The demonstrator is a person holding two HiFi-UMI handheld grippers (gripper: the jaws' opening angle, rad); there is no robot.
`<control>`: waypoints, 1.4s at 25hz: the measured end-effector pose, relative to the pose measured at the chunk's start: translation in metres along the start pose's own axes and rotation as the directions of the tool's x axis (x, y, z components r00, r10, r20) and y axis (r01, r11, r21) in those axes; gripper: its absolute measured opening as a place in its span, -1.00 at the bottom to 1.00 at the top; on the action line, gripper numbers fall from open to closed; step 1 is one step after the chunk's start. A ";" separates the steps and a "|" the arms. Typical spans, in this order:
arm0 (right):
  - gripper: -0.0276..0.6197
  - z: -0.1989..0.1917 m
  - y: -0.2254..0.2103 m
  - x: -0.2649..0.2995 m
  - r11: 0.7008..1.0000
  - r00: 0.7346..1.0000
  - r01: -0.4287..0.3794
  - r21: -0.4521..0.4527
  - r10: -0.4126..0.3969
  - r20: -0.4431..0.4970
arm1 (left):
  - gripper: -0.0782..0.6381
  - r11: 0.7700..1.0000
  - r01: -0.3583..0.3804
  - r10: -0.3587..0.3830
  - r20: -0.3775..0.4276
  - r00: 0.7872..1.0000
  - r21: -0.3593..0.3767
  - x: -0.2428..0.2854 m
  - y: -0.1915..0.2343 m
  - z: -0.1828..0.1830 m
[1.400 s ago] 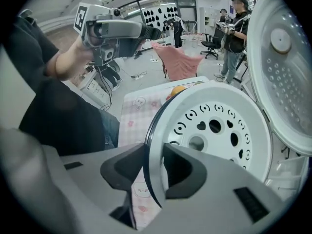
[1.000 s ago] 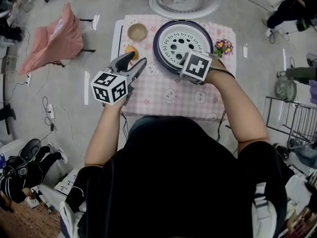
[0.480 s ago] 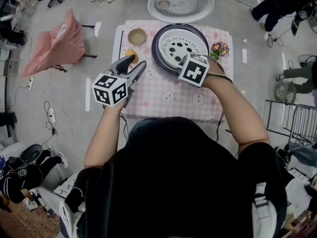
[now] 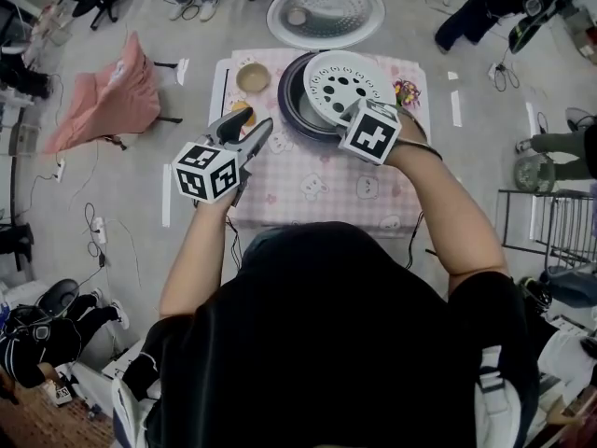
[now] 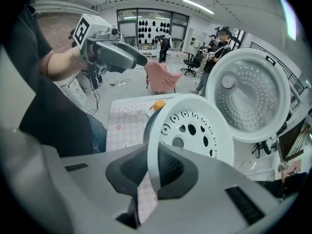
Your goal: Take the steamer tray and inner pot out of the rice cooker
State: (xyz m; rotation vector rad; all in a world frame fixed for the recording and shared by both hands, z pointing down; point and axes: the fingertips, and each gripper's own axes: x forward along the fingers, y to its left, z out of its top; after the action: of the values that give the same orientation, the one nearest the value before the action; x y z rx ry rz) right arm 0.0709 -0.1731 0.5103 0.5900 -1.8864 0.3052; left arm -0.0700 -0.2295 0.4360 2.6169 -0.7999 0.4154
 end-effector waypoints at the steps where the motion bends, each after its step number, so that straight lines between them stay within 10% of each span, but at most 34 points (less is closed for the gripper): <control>1: -0.81 -0.004 0.000 -0.004 1.000 1.000 0.009 0.005 -0.009 -0.002 | -0.16 1.000 0.004 -0.004 0.001 1.000 0.003 0.000 -0.004 0.001; 13: -0.81 -0.086 -0.010 -0.056 0.982 0.986 0.158 0.103 -0.153 -0.062 | -0.17 0.997 0.068 -0.069 0.004 0.998 0.046 0.012 -0.064 -0.001; 35: -0.81 -0.196 0.034 -0.067 0.957 0.979 0.185 0.226 -0.159 -0.127 | -0.19 0.984 0.146 -0.143 -0.041 0.989 0.101 0.030 -0.140 -0.013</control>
State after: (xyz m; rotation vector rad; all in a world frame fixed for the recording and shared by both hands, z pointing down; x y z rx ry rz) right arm 0.2279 -0.0345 0.5260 0.8765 -1.6936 0.4426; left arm 0.0333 -0.1306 0.4226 2.7339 -0.5873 0.4701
